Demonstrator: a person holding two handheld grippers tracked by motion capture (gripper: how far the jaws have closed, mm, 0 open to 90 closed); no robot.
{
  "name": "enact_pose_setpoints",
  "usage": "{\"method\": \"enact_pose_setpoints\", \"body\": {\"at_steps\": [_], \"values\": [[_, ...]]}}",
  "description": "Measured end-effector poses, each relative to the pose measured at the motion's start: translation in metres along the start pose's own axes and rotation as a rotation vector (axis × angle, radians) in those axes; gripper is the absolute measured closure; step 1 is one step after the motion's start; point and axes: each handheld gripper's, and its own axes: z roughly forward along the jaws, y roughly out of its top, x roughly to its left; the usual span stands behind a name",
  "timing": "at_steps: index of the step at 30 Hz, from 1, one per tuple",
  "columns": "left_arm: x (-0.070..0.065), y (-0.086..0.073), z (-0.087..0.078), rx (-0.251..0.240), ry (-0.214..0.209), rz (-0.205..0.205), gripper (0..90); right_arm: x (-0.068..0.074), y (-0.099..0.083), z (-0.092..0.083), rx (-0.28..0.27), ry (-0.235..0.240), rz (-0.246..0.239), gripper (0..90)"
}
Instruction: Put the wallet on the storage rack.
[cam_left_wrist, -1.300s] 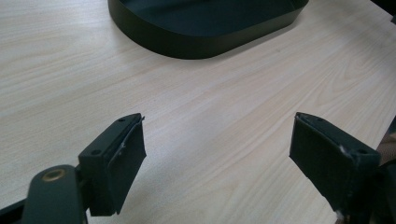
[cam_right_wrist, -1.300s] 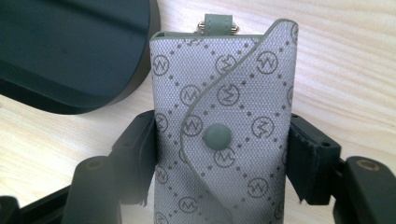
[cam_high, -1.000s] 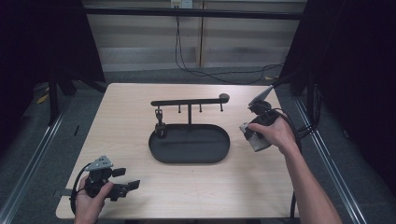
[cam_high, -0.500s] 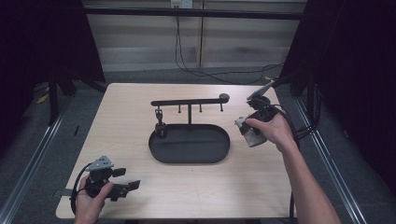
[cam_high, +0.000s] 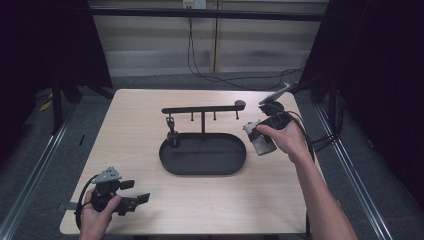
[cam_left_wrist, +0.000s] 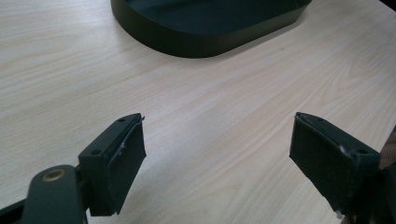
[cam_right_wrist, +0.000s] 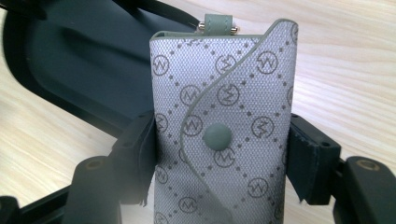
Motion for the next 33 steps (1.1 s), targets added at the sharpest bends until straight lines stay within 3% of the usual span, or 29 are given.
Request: {"method": "enact_pose_setpoints", "body": {"at_steps": [16, 20, 33], "values": [[0.000, 0.000, -0.001, -0.004, -0.001, -0.001, 18.0, 0.012, 0.001, 0.027, -0.063, 0.108, 0.027, 34.0], [0.000, 0.000, -0.001, -0.001, -0.003, -0.001, 18.0, 0.016, 0.001, 0.034, -0.079, 0.134, 0.012, 33.9], [0.001, 0.000, -0.002, -0.002, 0.001, 0.004, 18.0, 0.018, 0.000, 0.058, -0.098, 0.166, 0.066, 33.9]]}}
